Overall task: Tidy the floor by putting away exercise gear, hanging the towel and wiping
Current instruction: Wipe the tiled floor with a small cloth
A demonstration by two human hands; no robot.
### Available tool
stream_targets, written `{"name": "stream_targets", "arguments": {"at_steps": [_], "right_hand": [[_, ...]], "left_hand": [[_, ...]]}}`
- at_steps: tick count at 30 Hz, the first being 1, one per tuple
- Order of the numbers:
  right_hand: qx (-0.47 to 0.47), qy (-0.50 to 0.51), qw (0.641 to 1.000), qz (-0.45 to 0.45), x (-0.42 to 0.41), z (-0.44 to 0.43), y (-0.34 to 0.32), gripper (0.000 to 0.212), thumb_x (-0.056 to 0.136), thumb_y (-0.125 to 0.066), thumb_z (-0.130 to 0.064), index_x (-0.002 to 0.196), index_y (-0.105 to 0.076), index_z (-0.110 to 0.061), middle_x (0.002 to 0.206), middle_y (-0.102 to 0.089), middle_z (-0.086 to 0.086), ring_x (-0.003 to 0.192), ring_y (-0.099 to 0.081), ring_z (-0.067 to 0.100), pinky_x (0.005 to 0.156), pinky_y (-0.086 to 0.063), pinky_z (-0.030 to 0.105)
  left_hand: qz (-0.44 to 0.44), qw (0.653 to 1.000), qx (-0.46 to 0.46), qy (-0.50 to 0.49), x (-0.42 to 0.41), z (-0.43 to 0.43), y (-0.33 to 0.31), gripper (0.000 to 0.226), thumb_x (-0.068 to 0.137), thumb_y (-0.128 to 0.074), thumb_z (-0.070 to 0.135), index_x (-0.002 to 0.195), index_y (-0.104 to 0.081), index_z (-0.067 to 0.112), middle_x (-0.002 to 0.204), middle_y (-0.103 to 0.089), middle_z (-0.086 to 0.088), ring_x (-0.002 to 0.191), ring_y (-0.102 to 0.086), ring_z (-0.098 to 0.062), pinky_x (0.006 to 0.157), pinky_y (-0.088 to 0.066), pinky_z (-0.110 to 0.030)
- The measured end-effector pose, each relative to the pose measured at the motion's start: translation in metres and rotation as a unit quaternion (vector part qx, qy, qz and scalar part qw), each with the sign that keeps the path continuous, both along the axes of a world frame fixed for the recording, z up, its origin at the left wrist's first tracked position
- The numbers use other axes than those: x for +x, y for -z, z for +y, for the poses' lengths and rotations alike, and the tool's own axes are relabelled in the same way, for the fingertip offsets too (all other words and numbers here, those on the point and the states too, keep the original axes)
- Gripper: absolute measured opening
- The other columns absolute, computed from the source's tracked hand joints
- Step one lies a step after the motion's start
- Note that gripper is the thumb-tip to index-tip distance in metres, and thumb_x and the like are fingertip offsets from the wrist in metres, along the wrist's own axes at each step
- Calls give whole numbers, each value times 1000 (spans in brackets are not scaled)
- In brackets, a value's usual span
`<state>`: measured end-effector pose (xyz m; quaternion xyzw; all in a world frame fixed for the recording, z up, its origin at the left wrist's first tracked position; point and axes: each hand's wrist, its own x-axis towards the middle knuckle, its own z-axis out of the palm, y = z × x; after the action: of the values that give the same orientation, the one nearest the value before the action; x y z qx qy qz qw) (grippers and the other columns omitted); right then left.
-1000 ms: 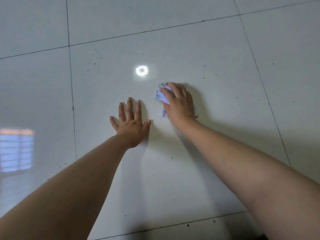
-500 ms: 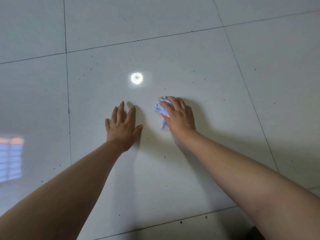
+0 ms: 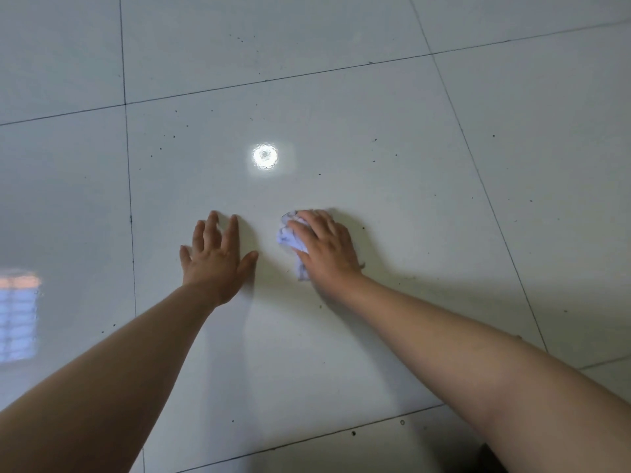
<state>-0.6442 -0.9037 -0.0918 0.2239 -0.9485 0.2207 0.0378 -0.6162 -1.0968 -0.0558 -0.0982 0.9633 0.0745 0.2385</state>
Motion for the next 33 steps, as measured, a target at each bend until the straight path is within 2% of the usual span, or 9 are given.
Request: {"name": "stream_targets", "arguments": {"at_steps": [2, 4, 7, 10, 16, 22, 26, 30, 33], "right_hand": [[7, -57, 998, 1, 4, -4, 2, 52, 70, -45, -25, 121, -58, -19, 124, -56, 4, 114, -51, 27, 81, -46, 35], [0, -66, 998, 12, -3, -1, 5, 49, 70, -47, -26, 117, -61, -20, 123, -58, 4, 113, -52, 27, 80, -46, 34], [-16, 41, 999, 4, -28, 4, 5, 42, 73, -61, -20, 116, -62, -19, 124, -58, 5, 113, -54, 30, 84, -45, 36], [-5, 124, 991, -44, -40, -10, 2, 44, 78, -64, -19, 122, -58, -18, 129, -54, 4, 117, -49, 31, 92, -42, 40], [2, -85, 996, 38, -15, 5, 4, 42, 76, -51, -27, 115, -61, -18, 120, -60, 5, 109, -53, 27, 86, -39, 35], [-27, 87, 996, 21, -71, 11, 8, 41, 80, -60, -22, 120, -58, -16, 125, -57, 4, 112, -50, 28, 89, -36, 33], [-55, 156, 986, -24, -121, -25, 2, 39, 85, -53, -31, 118, -60, -11, 121, -58, 8, 110, -51, 33, 90, -36, 34], [-22, 20, 999, -36, -117, -64, 0, 40, 83, -55, -28, 120, -59, -12, 127, -56, 9, 113, -50, 35, 92, -41, 39], [-19, -70, 997, 6, -87, -58, 2, 42, 82, -48, -32, 117, -61, -13, 121, -59, 9, 107, -55, 34, 89, -46, 39]], "left_hand": [[7, 1000, 9, 5, 1, -3, -2, 73, 92, -33, 55, 148, 5, 28, 157, 15, -4, 144, 12, -24, 113, -9, -53], [9, 1000, 12, 15, 4, -7, -4, 74, 92, -36, 54, 149, 4, 28, 157, 15, -4, 145, 11, -24, 114, -10, -52], [3, 1000, -15, 23, 4, -9, -5, 75, 91, -34, 57, 148, 6, 30, 156, 18, -5, 144, 14, -26, 114, -10, -53], [-8, 1000, -23, 18, -4, -5, -5, 74, 92, -33, 57, 148, 7, 28, 156, 18, -4, 144, 13, -27, 113, -12, -53], [-22, 1000, -6, 15, -8, -6, -2, 74, 93, -31, 55, 147, 12, 28, 156, 20, -3, 144, 14, -26, 114, -12, -51], [-7, 1000, -1, 11, -6, -7, 2, 74, 93, -30, 58, 147, 13, 30, 156, 20, -2, 144, 15, -26, 115, -9, -51], [-1, 1000, -4, 15, -5, -8, 3, 74, 93, -30, 58, 147, 12, 30, 156, 18, -2, 144, 14, -26, 115, -9, -52], [4, 1000, -1, 12, -5, -8, 3, 74, 93, -30, 58, 147, 11, 29, 157, 18, -3, 144, 14, -27, 114, -9, -52], [3, 1000, -7, 15, -4, -7, 4, 73, 93, -29, 57, 148, 10, 29, 156, 18, -4, 144, 15, -27, 114, -8, -52]]}}
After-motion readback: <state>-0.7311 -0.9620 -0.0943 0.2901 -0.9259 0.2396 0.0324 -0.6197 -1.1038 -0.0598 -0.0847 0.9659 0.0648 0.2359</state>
